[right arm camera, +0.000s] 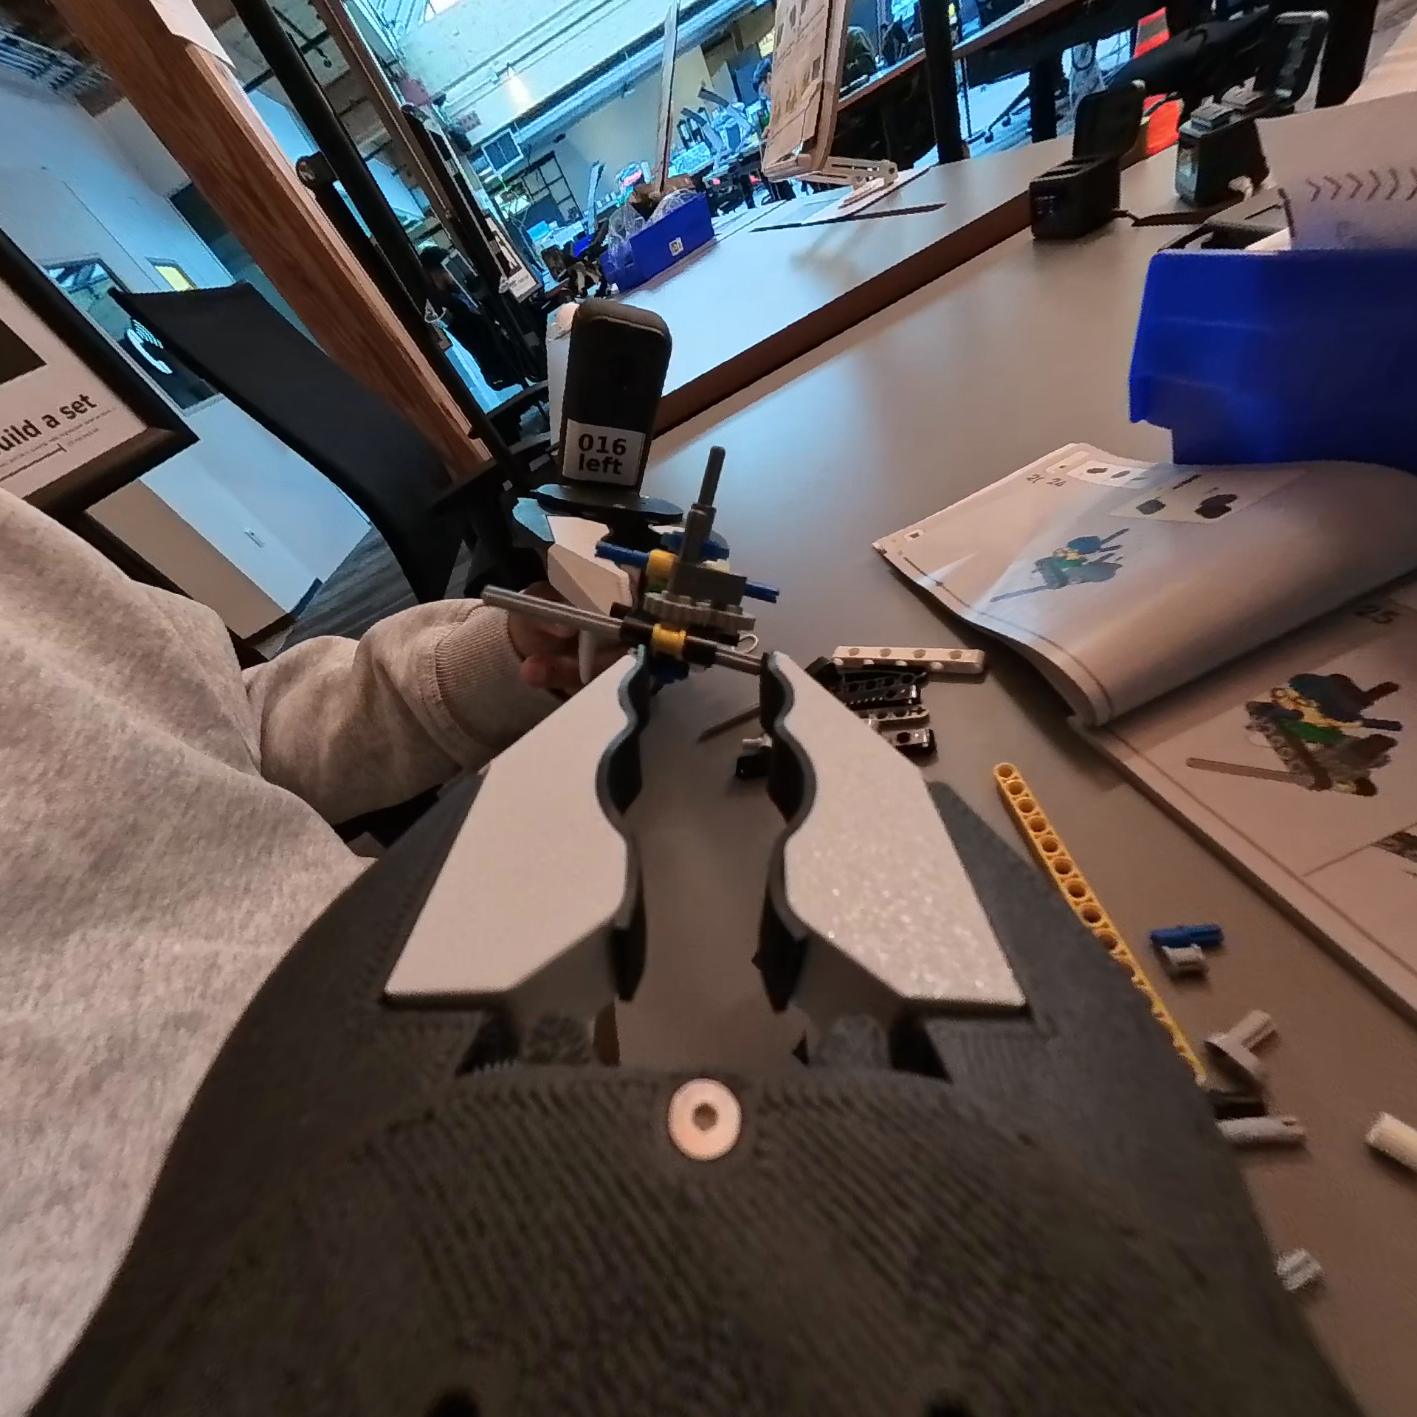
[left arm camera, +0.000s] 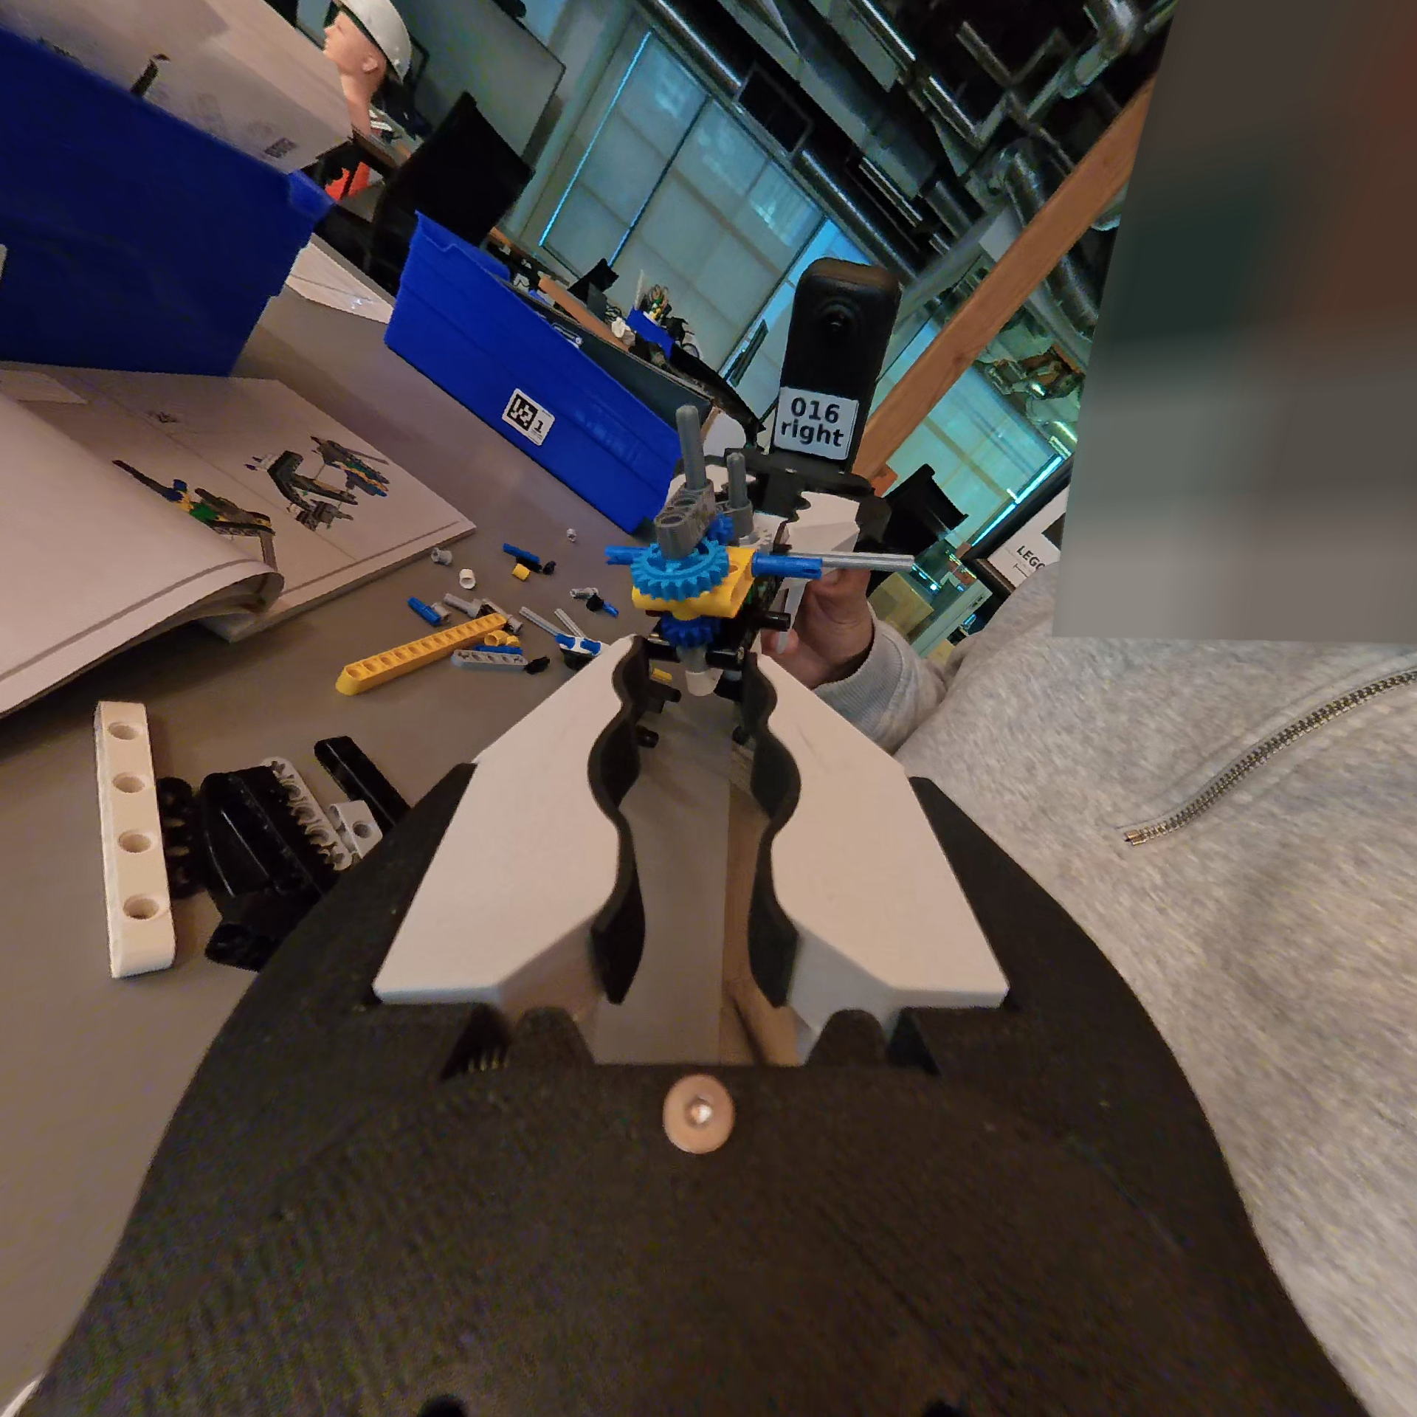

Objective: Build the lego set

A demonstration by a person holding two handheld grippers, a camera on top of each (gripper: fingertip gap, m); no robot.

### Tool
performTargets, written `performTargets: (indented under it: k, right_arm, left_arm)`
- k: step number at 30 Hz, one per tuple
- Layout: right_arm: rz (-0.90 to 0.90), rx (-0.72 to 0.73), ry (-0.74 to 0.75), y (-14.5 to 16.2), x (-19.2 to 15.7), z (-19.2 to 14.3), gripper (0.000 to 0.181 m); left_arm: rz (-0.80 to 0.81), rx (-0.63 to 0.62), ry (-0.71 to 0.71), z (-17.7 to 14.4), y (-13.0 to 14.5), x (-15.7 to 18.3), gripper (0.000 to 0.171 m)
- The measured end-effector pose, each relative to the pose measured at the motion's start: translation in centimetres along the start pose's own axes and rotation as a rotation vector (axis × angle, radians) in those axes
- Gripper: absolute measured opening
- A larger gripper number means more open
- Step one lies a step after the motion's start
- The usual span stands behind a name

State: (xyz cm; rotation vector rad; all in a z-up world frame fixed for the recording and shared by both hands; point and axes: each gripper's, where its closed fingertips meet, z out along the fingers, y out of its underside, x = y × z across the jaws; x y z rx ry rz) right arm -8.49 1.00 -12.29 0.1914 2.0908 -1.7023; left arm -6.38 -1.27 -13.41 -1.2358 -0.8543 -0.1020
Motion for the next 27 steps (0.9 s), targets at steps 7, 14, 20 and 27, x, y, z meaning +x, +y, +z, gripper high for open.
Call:
performTargets:
  k: [7, 14, 20, 27]
  right_arm:
    - [0.007, 0.004, -0.015, -0.13, -0.06, 0.12, 0.029]
    - [0.081, 0.038, -0.089, -0.56, -0.46, -0.05, 0.038]
    - [0.118, 0.037, -0.118, -0.52, -0.46, -0.26, 0.035]
    - [0.135, 0.016, -0.116, -0.16, -0.34, -0.24, 0.035]
  left_arm:
    - [0.001, 0.010, 0.007, -0.13, -0.24, 0.04, 0.021]
    - [0.006, 0.005, 0.006, -0.19, -0.17, 0.09, 0.022]
    - [0.022, -0.010, 0.003, -0.07, 0.03, 0.23, 0.022]
    - [0.045, -0.034, -0.023, -0.05, 0.36, 0.08, 0.021]
